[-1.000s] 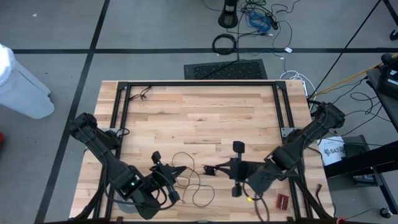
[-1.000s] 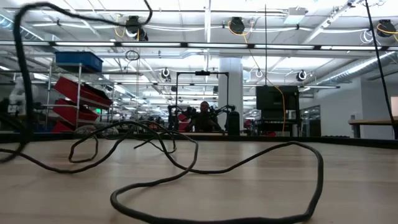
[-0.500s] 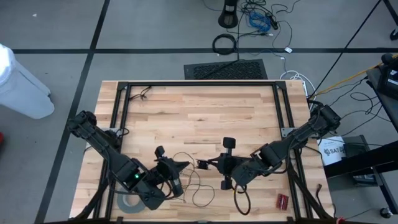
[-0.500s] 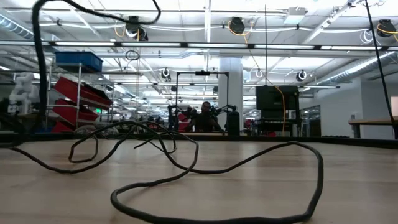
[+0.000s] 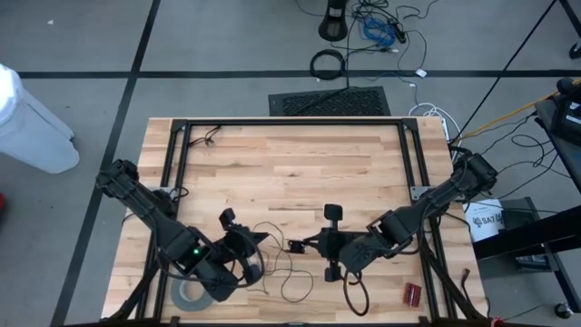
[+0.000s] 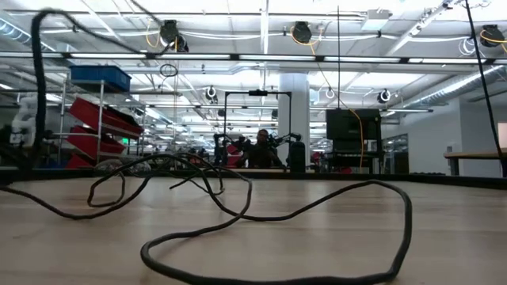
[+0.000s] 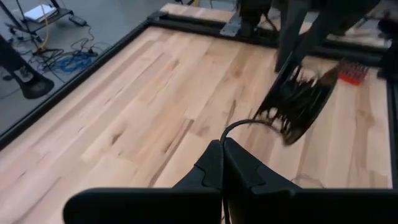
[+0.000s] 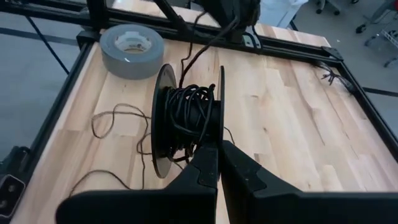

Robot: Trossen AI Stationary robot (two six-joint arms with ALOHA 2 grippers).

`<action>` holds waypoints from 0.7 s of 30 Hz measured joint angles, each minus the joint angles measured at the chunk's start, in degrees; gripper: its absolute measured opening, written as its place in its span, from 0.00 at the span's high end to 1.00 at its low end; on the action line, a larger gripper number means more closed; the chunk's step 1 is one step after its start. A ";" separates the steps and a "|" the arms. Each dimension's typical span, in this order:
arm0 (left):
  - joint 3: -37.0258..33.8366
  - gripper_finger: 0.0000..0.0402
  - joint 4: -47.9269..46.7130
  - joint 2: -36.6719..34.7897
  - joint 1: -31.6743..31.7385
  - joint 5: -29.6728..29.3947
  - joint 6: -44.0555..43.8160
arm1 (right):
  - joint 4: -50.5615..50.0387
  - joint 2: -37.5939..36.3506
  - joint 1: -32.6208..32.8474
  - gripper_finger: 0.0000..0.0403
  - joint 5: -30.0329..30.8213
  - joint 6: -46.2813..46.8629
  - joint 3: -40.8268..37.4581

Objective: Coil cords
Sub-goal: Coil the black wire onto the spool

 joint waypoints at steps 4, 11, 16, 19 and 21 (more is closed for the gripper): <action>0.00 0.99 -3.22 -0.53 -0.15 0.22 -2.92 | 0.63 -0.07 0.44 1.00 -1.13 -0.20 0.00; 0.01 0.99 1.14 -1.11 0.15 -0.07 -0.90 | 0.81 -0.07 -0.14 1.00 -0.06 0.18 0.00; 0.02 0.99 10.19 -1.32 0.72 0.18 3.51 | 1.25 -0.07 -1.06 1.00 2.85 2.38 0.00; 0.04 0.99 14.71 -1.32 1.49 0.18 6.07 | 1.28 -0.07 -1.93 1.00 4.92 4.06 0.00; 0.04 0.99 16.87 -1.32 1.98 0.18 6.58 | 1.66 0.16 -2.29 1.00 6.75 4.33 0.00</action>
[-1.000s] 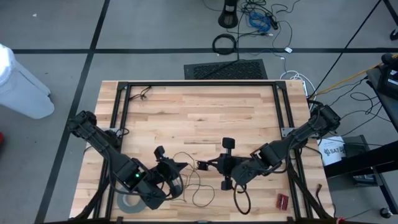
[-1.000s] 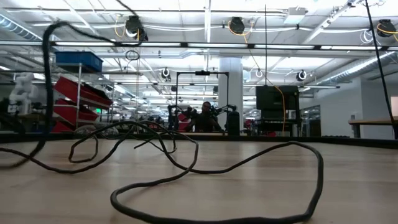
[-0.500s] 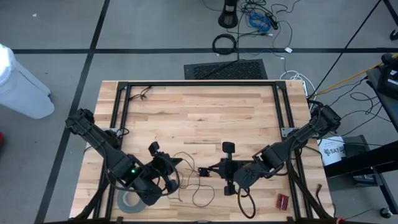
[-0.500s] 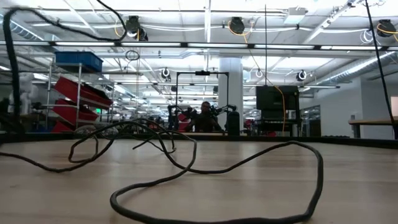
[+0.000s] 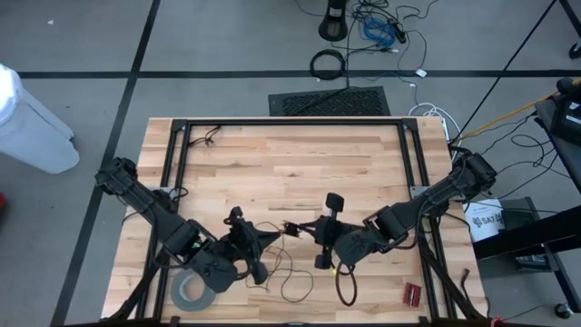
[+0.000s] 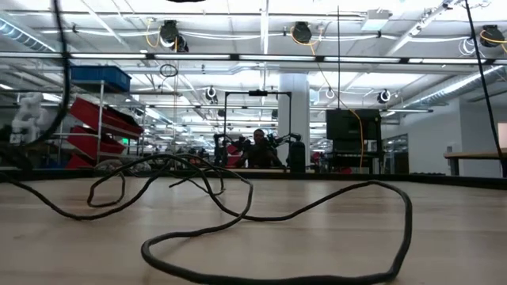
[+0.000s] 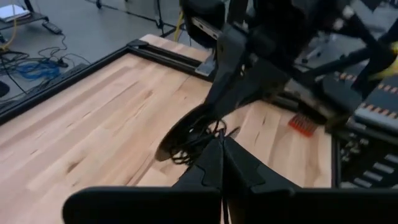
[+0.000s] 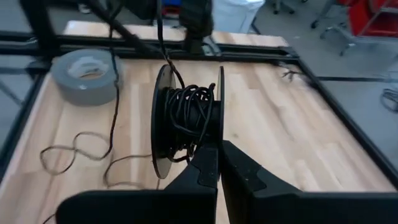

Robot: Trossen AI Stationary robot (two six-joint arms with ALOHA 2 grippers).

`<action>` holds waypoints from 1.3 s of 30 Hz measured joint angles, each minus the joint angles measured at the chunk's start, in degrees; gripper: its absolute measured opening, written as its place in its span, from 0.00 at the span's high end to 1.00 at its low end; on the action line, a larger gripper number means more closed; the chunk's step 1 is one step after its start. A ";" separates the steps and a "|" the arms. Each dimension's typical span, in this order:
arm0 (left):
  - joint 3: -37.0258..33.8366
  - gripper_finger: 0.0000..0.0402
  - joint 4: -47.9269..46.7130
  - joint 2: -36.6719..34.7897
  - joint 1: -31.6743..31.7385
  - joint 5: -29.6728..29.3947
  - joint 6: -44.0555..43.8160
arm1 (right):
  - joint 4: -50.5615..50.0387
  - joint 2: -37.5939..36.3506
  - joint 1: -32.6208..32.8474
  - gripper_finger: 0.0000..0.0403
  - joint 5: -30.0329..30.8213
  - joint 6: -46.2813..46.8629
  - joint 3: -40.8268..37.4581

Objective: Coil cords
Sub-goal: Coil the black wire onto the spool

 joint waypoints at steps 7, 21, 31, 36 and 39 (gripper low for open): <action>0.02 0.99 1.37 0.04 2.37 0.04 -0.71 | -0.01 0.58 -1.16 1.00 4.22 0.43 0.00; 0.04 0.99 8.34 2.39 4.20 0.44 1.40 | 1.20 0.78 -1.32 1.00 6.19 0.61 0.00; 0.04 0.98 9.90 5.12 4.23 0.44 1.47 | 0.91 0.78 -2.32 1.00 10.49 0.63 0.00; 0.04 0.92 9.96 5.16 4.23 0.39 1.51 | 1.04 0.78 -3.54 1.00 10.43 0.45 0.00; 0.04 0.87 9.98 5.16 4.19 0.58 1.58 | 1.98 0.78 -3.80 1.00 10.41 -0.78 0.00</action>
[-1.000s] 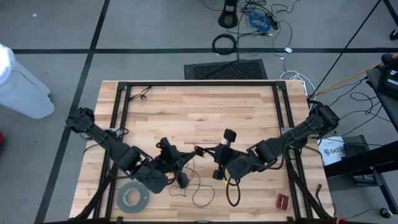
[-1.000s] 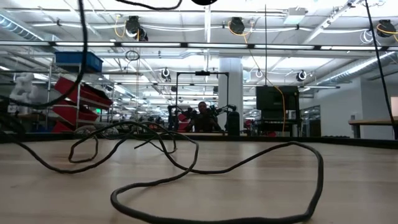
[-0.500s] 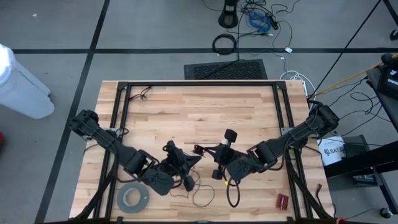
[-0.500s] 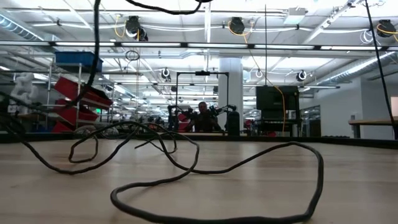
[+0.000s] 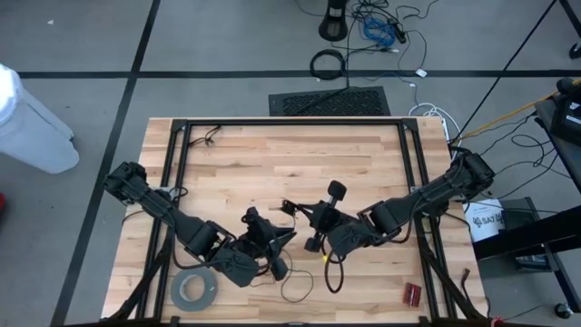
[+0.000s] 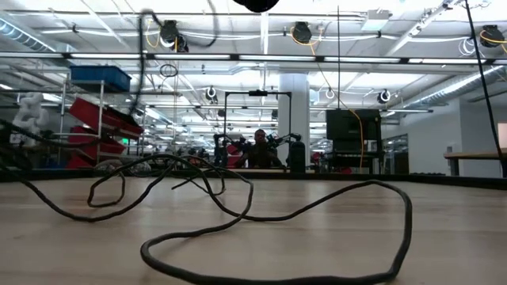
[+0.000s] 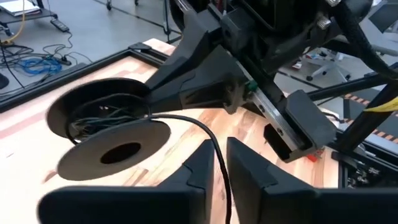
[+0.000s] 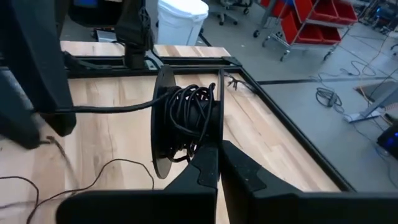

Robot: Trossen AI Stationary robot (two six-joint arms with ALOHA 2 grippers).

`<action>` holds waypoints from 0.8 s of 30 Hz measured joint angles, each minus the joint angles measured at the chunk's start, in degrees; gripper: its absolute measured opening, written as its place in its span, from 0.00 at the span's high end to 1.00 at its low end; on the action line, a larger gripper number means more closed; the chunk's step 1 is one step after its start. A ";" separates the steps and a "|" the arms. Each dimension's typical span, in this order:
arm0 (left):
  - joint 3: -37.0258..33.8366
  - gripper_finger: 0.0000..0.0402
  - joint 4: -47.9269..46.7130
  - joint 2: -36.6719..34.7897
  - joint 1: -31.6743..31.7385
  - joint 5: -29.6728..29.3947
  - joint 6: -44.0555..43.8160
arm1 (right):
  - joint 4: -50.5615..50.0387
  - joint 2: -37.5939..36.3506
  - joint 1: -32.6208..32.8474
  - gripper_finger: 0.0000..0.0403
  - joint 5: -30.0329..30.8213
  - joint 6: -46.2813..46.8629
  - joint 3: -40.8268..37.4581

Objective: Coil cords
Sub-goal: Coil the black wire onto the spool

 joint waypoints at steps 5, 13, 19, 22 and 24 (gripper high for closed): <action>-0.02 0.77 0.11 0.22 -0.01 0.36 0.00 | 3.50 -0.61 -0.03 1.00 -0.25 -4.12 -0.02; -0.09 0.68 2.44 0.81 -0.01 0.93 4.14 | 4.03 -4.53 0.05 1.00 -2.46 -7.58 -0.02; -0.09 0.68 11.12 3.66 -0.01 2.67 9.54 | 4.05 -7.46 0.10 1.00 -3.65 -9.94 -0.02; -0.09 0.67 14.65 6.07 -0.01 4.30 11.48 | 4.02 -8.71 0.52 1.00 -3.63 -11.43 -0.02; -0.09 0.67 15.10 7.52 -0.28 5.01 11.56 | 3.80 -9.60 1.11 1.00 -4.13 -12.26 -0.02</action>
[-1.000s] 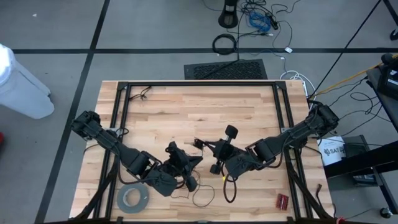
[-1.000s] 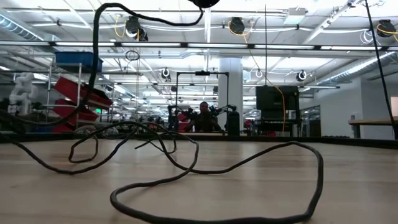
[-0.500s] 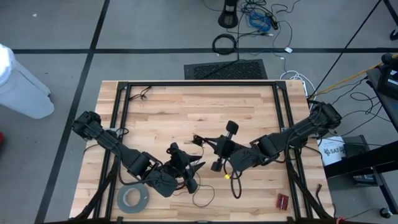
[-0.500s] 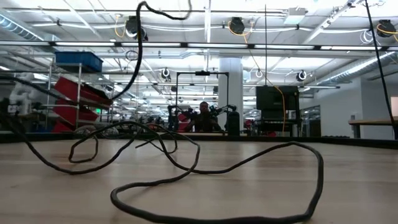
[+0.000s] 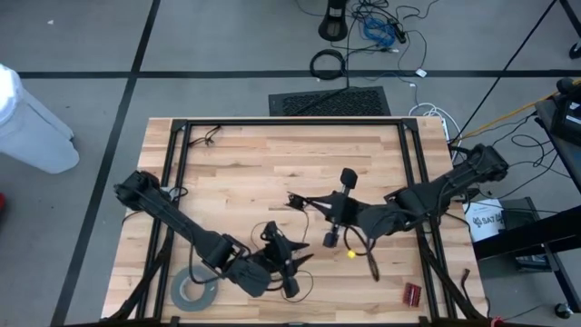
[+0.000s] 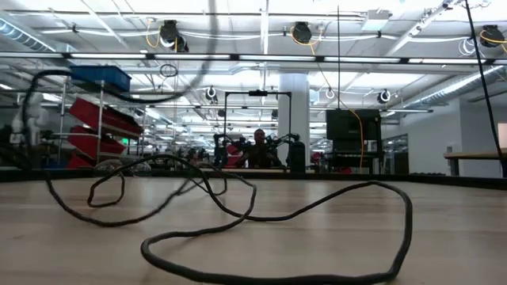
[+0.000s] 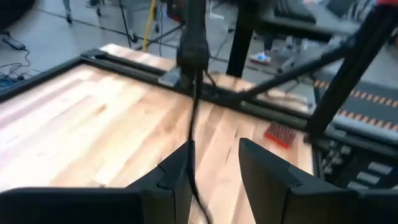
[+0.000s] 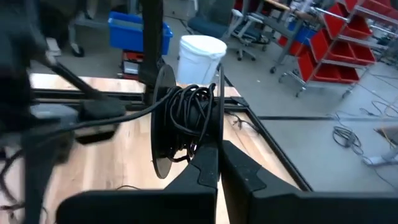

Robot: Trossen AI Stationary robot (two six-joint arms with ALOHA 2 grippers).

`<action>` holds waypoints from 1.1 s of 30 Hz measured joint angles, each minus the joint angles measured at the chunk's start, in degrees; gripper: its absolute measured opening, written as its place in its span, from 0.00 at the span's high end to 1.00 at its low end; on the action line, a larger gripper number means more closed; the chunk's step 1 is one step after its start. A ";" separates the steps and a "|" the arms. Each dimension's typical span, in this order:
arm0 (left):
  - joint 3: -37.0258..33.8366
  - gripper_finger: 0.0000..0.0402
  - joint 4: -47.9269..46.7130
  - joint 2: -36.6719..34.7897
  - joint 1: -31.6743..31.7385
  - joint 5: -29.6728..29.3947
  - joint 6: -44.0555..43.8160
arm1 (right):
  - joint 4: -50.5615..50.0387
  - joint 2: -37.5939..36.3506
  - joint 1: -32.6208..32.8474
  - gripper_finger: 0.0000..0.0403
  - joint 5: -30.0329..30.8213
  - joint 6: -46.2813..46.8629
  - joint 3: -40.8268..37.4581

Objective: Coil cords
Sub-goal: Coil the black wire onto the spool

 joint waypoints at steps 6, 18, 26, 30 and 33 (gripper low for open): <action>0.00 0.67 -0.88 3.01 -0.38 0.18 0.60 | -0.11 -3.28 1.55 1.00 -2.51 -1.94 0.00; 0.00 0.67 -5.67 3.49 -5.74 -1.07 2.01 | -3.81 -9.02 2.73 1.00 -3.99 -6.04 0.00; 0.00 0.67 -5.93 3.35 -6.41 -1.44 3.23 | -4.22 -8.90 2.70 1.00 -4.00 -6.11 0.00; 0.00 0.67 -9.09 3.05 -6.66 -1.51 3.44 | -5.94 -8.82 3.61 1.00 -3.92 -3.80 0.00; 0.00 0.67 -13.29 2.06 -7.77 -1.48 2.60 | -7.41 -8.81 4.60 1.00 -4.06 -2.52 0.00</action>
